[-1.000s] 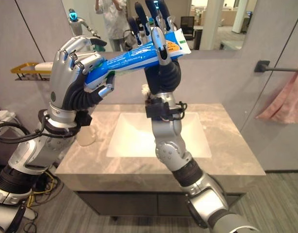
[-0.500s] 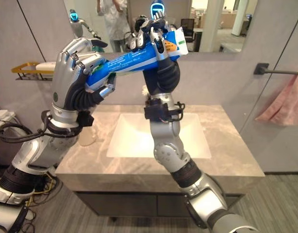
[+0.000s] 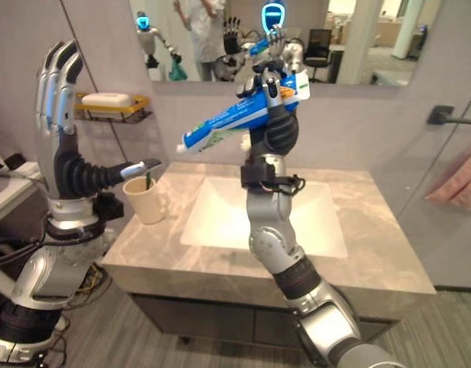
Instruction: Put brush and paste in cup on sink, flatten towel.
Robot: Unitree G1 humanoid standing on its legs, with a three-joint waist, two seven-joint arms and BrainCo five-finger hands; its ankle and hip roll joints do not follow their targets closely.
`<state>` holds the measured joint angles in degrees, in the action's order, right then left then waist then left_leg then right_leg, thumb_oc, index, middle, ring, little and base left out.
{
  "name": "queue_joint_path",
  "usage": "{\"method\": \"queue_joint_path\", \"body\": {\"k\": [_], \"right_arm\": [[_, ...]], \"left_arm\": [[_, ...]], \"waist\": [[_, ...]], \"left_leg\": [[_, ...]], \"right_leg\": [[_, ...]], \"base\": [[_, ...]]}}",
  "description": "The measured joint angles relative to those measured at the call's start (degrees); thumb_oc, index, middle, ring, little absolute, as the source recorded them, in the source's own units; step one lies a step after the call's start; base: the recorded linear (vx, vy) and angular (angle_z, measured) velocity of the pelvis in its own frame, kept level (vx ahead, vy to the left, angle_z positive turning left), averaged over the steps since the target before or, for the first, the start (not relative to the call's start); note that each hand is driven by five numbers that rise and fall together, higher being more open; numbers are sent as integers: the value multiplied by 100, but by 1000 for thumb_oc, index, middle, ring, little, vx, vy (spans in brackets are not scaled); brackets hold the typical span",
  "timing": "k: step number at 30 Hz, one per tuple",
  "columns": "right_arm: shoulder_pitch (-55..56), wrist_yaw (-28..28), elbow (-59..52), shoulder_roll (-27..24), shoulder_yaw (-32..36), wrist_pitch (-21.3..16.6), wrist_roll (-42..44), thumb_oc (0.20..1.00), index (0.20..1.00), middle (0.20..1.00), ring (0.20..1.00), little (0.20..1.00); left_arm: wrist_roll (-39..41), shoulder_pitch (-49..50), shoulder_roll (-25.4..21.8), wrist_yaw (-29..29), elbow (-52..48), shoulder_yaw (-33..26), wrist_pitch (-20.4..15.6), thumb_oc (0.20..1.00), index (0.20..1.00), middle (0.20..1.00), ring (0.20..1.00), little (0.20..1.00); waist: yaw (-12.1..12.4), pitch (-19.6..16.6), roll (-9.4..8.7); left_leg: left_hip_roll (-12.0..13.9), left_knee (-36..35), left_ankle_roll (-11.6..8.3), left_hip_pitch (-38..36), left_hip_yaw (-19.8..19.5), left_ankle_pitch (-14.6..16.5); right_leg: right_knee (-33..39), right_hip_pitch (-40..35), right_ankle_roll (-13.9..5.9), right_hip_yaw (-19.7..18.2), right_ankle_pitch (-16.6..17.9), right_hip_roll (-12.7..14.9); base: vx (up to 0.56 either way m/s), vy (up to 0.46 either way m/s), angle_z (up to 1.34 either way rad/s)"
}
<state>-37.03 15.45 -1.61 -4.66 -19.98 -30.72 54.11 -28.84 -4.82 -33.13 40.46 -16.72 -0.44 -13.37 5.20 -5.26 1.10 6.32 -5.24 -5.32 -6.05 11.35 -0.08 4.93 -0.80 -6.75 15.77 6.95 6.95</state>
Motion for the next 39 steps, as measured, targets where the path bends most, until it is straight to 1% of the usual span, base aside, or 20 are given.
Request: {"method": "queue_joint_path", "body": {"k": [1,2,3,4,5,6,7,8,9,10,11,13,16,20,21,23,27,30,37,39], "right_arm": [[23,76,2,-77,154,-13,-90,200,200,200,200,200],[36,103,-2,-122,342,-61,-93,200,200,200,200,200],[36,121,-2,-154,424,-61,-93,200,200,200,200,200],[23,153,-7,-222,526,-67,-105,200,200,200,200,200],[3,196,4,-279,718,-68,-113,200,200,200,200,200],[2,207,13,-293,805,-71,-114,200,200,200,200,200],[-13,212,46,-322,866,-88,-115,200,200,200,200,200],[-120,224,245,-468,883,-123,-112,200,200,200,200,200],[-168,228,308,-546,906,-95,-107,200,200,200,200,200],[-221,231,337,-586,927,-45,-115,200,200,200,200,200],[-295,251,450,-577,917,-8,-167,200,200,200,200,200],[-421,325,648,-564,893,64,-217,200,200,200,200,200],[-831,329,1126,-611,761,231,-315,200,200,200,200,200],[-1023,329,1319,-517,715,242,-319,200,200,200,200,200],[-1133,329,1384,-543,678,324,-324,200,200,200,200,200],[-1186,329,1385,-538,671,369,-327,200,200,200,200,200],[-1214,329,1390,-509,584,433,-327,200,200,200,200,200],[-1225,340,1396,-481,536,469,-327,200,200,200,200,200],[-1627,472,1856,-537,533,599,-479,200,200,200,200,200],[-1666,560,1932,-536,521,621,-553,200,200,200,200,200]], "left_arm": [[210,532,175,-2,387,-215,-25,1000,1000,1000,1000,1000],[437,917,270,-17,856,-267,142,1000,1000,1000,1000,1000],[515,1043,275,-22,1028,-293,215,1000,1000,1000,1000,1000],[679,1249,319,-37,1267,-315,182,1000,1000,1000,1000,1000],[947,1594,544,-98,1863,-267,156,1000,1000,1000,1000,1000],[1092,1790,643,-146,2202,-220,211,1000,1000,1000,1000,1000],[1271,1890,715,-194,2569,-109,261,1000,1000,1000,1000,1000],[1633,1765,892,-357,3521,72,392,1000,1000,1000,1000,1000],[1785,1741,955,-421,3802,136,532,1000,1000,1000,1000,1000],[2029,1850,1000,-533,3870,195,671,1000,1000,1000,1000,1000],[2295,1854,1091,-641,4055,208,758,1000,1000,1000,1000,1000],[2536,1819,1111,-833,4290,450,822,1000,1000,1000,1000,1000],[2677,1587,1122,-1285,4866,860,890,1000,1000,1000,1000,1000],[2668,1553,1099,-1719,4974,1107,899,1000,1000,1000,1000,1000],[2654,1506,1038,-1869,4953,1235,899,1000,1000,1000,1000,1000],[2653,1476,1031,-1962,4937,1251,897,1000,1000,1000,1000,1000],[2609,1323,933,-2173,4921,1412,892,1000,1000,1000,1000,1000],[2601,1208,853,-2213,4926,1438,892,1000,1000,1000,1000,1000],[2602,1104,841,-2215,4945,1435,892,1000,1000,1000,1000,1000],[2602,1070,838,-2217,4945,1453,891,1000,1000,1000,1000,1000]], "waist": [[88,17,0],[119,33,-32],[197,45,-77],[374,86,-101],[426,226,-103],[480,270,-124],[600,328,-157],[674,395,-198],[646,409,-238],[770,506,-347],[853,589,-406],[923,595,-431],[914,623,-396],[900,638,-415],[888,656,-444],[892,681,-485],[873,779,-643],[878,858,-772],[884,993,-907],[945,1042,-932]], "left_leg": [[-3,2,-1,41,-80,-13],[-3,5,-2,95,-179,-28],[-2,3,-7,124,-215,-46],[-3,15,-9,209,-282,-68],[-31,5,-8,261,-473,-82],[-43,2,-11,298,-504,-87],[-47,3,-10,337,-558,-93],[-74,41,-14,460,-780,-114],[-84,40,-6,501,-829,-147],[-77,23,-7,530,-889,-174],[-87,25,-7,546,-943,-201],[-123,25,-3,609,-1073,-203],[-188,26,13,631,-1109,-213],[-212,24,32,656,-1109,-196],[-213,24,35,713,-1111,-193],[-213,24,36,749,-1104,-194],[-214,26,36,840,-1116,-194],[-231,58,38,994,-1127,-197],[-231,106,35,1213,-1116,-195],[-232,104,35,1218,-1118,-195]], "right_leg": [[0,1,-11,70,-13,11],[2,3,-8,175,-50,21],[-1,21,-9,219,-54,20],[1,37,-12,279,-55,24],[2,-21,-35,468,-79,71],[2,-12,-43,515,-88,86],[3,-9,-45,552,-89,90],[2,-21,-62,750,-112,120],[2,-9,-63,838,-123,128],[2,6,-60,901,-142,117],[1,-12,-56,963,-148,124],[1,-20,-74,1066,-160,162],[1,-32,-113,1138,-159,229],[0,-13,-129,1148,-170,254],[0,32,-135,1149,-172,256],[0,76,-141,1144,-166,255],[0,171,-143,1154,-167,256],[0,307,-144,1162,-161,268],[0,505,-137,1151,-143,265],[0,511,-137,1153,-143,268]], "base": [[-27,-6,37],[-35,-12,41],[-29,-17,34],[-29,-6,49],[-4,-15,51],[-27,-16,49],[2,-17,49],[8,-11,55],[16,5,64],[11,2,39],[9,6,28],[7,12,27],[4,27,15],[4,11,1],[0,0,0],[0,0,0],[0,0,0],[0,0,0],[2,5,0],[-1,7,2]]}}
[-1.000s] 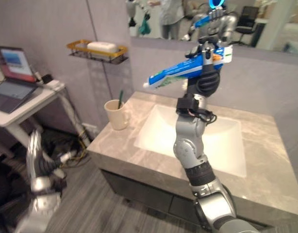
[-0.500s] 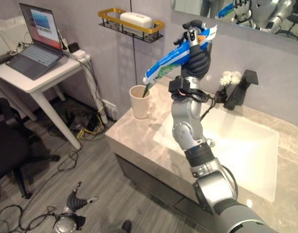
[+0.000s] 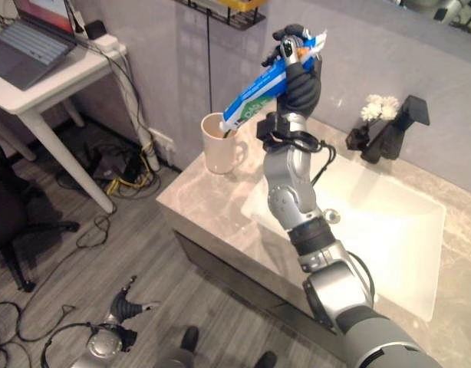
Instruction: Put brush and paste in cup on sink, flatten towel.
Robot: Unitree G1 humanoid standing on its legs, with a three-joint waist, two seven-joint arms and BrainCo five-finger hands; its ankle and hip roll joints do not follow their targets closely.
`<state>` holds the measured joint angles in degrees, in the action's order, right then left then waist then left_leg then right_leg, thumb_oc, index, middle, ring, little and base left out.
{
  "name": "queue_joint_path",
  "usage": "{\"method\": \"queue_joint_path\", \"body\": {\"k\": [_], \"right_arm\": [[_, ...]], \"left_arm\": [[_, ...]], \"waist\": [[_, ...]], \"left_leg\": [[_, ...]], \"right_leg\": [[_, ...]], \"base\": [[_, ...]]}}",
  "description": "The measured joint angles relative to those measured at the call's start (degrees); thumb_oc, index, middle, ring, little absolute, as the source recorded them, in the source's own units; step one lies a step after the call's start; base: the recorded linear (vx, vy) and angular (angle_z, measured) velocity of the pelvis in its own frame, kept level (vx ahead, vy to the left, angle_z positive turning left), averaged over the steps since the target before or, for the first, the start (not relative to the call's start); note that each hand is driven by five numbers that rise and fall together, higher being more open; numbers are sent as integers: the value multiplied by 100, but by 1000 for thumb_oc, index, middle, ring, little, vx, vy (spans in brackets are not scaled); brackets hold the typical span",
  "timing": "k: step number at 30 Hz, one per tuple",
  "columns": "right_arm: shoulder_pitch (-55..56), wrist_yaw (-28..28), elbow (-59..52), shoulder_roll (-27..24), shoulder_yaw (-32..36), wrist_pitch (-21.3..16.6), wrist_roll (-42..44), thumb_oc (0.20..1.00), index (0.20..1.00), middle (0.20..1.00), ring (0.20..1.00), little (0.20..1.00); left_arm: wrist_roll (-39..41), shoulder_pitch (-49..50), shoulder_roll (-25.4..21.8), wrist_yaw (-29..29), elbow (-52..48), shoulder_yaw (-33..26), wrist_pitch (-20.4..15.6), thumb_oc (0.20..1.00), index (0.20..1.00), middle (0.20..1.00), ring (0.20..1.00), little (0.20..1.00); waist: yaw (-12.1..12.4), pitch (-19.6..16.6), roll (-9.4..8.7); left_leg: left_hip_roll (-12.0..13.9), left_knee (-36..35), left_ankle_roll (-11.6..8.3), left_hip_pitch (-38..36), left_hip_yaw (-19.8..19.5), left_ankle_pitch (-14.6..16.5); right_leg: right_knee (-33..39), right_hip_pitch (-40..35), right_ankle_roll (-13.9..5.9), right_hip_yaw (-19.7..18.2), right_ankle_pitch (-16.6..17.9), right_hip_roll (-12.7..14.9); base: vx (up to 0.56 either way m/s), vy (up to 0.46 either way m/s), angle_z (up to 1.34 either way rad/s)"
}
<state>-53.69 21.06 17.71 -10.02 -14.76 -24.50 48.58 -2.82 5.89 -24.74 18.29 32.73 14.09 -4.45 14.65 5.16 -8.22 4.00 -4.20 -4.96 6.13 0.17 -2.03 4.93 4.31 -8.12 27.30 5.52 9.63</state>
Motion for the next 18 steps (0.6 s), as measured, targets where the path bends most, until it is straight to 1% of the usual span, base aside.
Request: {"method": "queue_joint_path", "body": {"k": [2,12,18], "right_arm": [[-110,17,163,-4,2,12,1,200,200,200,200,200],[-329,133,362,-103,9,65,-4,200,200,200,200,200],[-372,139,361,-181,15,65,-81,200,200,200,200,200]], "left_arm": [[0,-29,-17,-18,0,38,-4,1000,1000,1000,1000,1000],[-1,-176,-176,-106,8,252,-38,1000,1000,1000,1000,1000],[-1,-251,-192,-105,9,257,-39,1000,1000,1000,1000,1000]], "waist": [[33,65,-5],[50,90,21],[74,155,124]], "left_leg": [[-8,-4,0,18,-12,0],[-62,5,1,131,-123,-1],[-97,18,15,204,-259,-12]], "right_leg": [[0,11,0,9,0,5],[0,66,-3,90,-1,53],[0,63,-7,206,-4,73]], "base": [[0,0,0],[19,27,5],[14,23,10]]}}
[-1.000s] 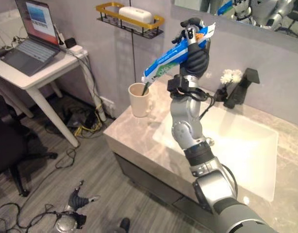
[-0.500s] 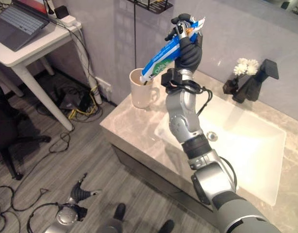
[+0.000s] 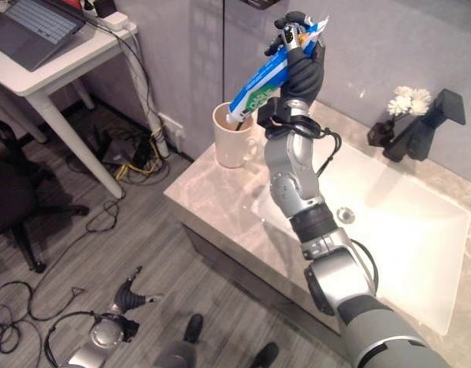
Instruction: Put brush and paste in cup on sink, flatten towel.
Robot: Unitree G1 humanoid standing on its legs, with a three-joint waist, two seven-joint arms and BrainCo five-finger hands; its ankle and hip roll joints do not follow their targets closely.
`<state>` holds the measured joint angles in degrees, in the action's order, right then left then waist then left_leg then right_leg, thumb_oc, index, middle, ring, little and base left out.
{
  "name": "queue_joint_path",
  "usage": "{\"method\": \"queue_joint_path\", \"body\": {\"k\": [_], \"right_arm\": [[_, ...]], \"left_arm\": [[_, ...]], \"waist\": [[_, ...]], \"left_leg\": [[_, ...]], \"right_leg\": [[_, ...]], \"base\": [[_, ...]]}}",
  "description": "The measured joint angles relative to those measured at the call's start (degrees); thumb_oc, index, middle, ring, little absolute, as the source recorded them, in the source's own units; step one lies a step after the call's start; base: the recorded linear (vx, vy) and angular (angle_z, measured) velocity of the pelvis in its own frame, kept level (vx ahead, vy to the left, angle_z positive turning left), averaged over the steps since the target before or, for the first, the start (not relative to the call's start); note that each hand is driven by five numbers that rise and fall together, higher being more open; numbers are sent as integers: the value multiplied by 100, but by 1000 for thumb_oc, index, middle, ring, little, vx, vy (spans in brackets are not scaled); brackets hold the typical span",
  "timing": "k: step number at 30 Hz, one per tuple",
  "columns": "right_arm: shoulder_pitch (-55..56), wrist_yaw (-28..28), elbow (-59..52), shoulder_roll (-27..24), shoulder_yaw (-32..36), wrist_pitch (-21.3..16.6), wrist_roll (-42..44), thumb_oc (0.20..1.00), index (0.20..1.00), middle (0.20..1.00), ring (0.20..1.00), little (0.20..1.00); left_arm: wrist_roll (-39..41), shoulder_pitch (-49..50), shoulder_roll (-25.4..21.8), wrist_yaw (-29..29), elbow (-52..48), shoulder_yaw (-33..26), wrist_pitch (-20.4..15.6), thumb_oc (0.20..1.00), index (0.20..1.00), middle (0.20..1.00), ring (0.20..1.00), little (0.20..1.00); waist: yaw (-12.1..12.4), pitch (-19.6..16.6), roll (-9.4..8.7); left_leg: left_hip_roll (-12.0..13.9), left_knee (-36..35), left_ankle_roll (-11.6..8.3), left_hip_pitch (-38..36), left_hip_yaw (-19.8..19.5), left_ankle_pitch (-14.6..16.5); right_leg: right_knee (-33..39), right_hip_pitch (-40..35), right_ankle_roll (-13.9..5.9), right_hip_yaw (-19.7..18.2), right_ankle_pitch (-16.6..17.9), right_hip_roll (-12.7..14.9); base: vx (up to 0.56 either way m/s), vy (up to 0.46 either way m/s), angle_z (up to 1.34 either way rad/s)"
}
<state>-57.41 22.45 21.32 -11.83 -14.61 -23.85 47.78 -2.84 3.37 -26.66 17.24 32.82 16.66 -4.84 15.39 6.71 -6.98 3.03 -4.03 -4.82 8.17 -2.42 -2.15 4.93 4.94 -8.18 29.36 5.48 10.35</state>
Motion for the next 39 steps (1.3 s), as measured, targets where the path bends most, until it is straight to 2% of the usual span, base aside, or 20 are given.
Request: {"method": "queue_joint_path", "body": {"k": [7,18,39], "right_arm": [[-5,-6,-1,-303,-23,33,-164,200,200,200,200,200],[-21,-18,-2,-403,-367,169,-589,200,200,200,200,200],[-32,-168,-18,-570,-756,390,-1172,200,200,200,200,200]], "left_arm": [[-1,5,1,1,2,1,0,1000,1000,1000,1000,1000],[-1,-75,2,1,114,37,-4,1000,1000,1000,1000,1000],[-52,-104,0,23,261,37,-11,1000,1000,1000,1000,1000]], "waist": [[6,6,20],[5,-7,-1],[-39,-76,-340]], "left_leg": [[-68,-1,10,28,-22,-8],[-65,4,10,64,-28,-8],[-69,85,10,200,-20,-7]], "right_leg": [[0,-5,-13,61,0,80],[0,18,-16,76,1,69],[-1,127,-36,66,18,65]], "base": [[4,6,4],[0,0,0],[0,0,0]]}}
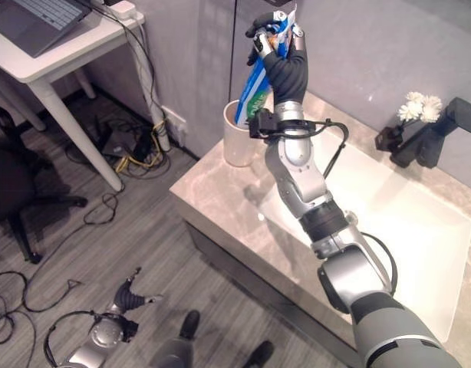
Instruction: Put brush and paste in cup on sink, flatten towel.
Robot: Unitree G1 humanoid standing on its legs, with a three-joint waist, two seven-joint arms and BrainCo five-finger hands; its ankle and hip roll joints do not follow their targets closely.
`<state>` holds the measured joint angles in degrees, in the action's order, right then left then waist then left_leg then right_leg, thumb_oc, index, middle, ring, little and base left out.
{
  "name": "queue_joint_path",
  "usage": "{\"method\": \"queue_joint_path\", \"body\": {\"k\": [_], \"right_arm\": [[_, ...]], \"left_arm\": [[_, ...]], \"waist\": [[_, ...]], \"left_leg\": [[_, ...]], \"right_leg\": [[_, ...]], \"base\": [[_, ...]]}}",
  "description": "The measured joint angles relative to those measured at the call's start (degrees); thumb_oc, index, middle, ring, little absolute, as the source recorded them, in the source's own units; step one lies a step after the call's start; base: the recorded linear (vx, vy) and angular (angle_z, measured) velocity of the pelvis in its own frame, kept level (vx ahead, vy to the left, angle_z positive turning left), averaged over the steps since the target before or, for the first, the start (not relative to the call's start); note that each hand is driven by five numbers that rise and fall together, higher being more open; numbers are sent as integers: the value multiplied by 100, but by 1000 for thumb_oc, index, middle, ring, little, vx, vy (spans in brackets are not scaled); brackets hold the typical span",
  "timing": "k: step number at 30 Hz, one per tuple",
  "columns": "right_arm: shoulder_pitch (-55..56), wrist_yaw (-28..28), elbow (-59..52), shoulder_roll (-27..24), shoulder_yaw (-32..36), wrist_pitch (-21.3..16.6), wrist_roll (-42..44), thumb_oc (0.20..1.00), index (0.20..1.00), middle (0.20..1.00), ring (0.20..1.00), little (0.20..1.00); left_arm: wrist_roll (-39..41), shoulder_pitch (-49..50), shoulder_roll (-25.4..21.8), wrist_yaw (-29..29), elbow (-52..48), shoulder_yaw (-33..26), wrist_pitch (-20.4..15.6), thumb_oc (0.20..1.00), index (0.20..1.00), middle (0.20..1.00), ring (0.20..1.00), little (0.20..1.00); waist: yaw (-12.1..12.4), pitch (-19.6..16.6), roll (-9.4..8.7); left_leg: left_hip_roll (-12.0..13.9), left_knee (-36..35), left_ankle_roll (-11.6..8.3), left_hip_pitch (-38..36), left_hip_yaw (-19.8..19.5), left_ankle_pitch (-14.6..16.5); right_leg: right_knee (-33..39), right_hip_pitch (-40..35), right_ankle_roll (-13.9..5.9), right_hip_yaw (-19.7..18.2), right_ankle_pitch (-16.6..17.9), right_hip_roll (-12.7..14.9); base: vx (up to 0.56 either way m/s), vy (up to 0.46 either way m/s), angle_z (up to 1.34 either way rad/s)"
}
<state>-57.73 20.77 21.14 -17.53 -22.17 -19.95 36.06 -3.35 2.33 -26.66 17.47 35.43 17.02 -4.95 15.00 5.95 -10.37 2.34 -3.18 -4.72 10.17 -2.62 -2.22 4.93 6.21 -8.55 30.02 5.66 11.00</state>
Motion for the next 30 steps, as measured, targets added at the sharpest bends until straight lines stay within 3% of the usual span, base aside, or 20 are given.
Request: {"method": "queue_joint_path", "body": {"k": [9,10,11,12,18,30], "right_arm": [[2,-100,18,89,-220,69,-100,200,200,200,200,200],[2,-101,18,97,-220,78,-100,332,332,332,332,332],[2,-101,18,99,-230,101,-103,875,875,875,875,875],[2,-100,21,99,-235,112,-106,1000,1000,1000,1000,1000],[-1,-83,67,98,-234,146,-357,1000,1000,1000,1000,1000],[-7,114,70,63,-206,236,-770,1000,1000,1000,1000,1000]], "left_arm": [[-10,-6,0,30,50,5,-1,1000,1000,1000,1000,1000],[-10,-5,0,30,50,4,-1,1000,1000,1000,1000,1000],[-10,-6,0,30,50,5,-1,1000,1000,1000,1000,1000],[-10,-7,-1,30,50,5,-1,1000,1000,1000,1000,1000],[-8,-12,-1,38,65,7,-1,1000,1000,1000,1000,1000],[-166,-11,-2,144,164,162,-2,1000,1000,1000,1000,1000]], "waist": [[-8,2,-9],[-7,1,-13],[-9,2,-28],[-9,6,-40],[-18,-5,-140],[-19,-11,-148]], "left_leg": [[2,1,0,2,4,0],[2,1,0,2,4,0],[3,1,0,2,5,0],[2,1,-1,2,5,0],[1,1,-1,-1,15,1],[8,20,0,-14,27,0]], "right_leg": [[0,4,0,-7,1,-8],[0,4,0,-8,1,-7],[0,4,0,-8,1,-6],[0,4,0,-8,1,-6],[0,9,-2,-21,3,0],[0,9,3,-61,16,-3]], "base": [[0,0,0],[0,0,0],[0,0,0],[0,0,0],[0,0,0],[0,-3,0]]}}
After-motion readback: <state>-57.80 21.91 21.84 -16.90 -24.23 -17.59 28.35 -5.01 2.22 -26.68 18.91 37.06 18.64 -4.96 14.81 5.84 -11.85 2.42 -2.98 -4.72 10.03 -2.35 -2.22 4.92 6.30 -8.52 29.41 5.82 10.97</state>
